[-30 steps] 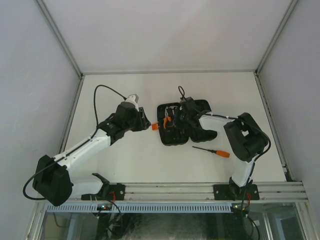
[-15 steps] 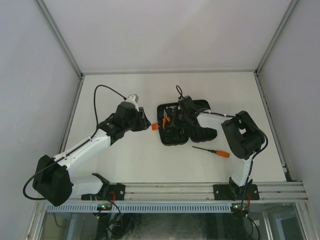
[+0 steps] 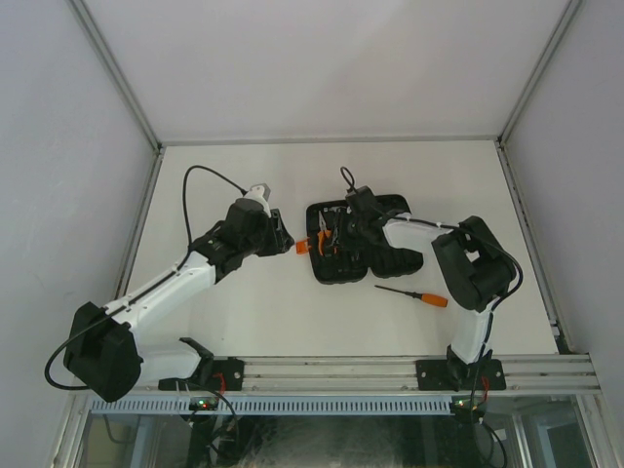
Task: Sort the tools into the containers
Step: Place the pliers in the storage box.
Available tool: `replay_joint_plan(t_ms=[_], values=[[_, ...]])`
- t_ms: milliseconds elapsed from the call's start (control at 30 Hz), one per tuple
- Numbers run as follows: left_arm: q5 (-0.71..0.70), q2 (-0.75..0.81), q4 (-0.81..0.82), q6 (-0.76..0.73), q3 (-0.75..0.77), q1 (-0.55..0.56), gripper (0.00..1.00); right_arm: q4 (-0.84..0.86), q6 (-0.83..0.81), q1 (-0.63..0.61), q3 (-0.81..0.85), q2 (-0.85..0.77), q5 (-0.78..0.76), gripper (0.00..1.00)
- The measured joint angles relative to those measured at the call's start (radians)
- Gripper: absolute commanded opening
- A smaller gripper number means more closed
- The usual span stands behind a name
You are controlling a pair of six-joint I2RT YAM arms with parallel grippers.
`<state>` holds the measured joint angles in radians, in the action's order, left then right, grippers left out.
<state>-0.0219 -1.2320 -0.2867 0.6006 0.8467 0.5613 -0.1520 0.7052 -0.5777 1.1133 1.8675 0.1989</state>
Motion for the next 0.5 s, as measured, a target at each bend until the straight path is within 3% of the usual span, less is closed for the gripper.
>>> replay_joint_plan(t_ms=[500], values=[[0.000,-0.002,0.000,0.002,0.000,0.000,0.44,-0.041,-0.056,-0.006,0.013,-0.021,-0.023,0.38]])
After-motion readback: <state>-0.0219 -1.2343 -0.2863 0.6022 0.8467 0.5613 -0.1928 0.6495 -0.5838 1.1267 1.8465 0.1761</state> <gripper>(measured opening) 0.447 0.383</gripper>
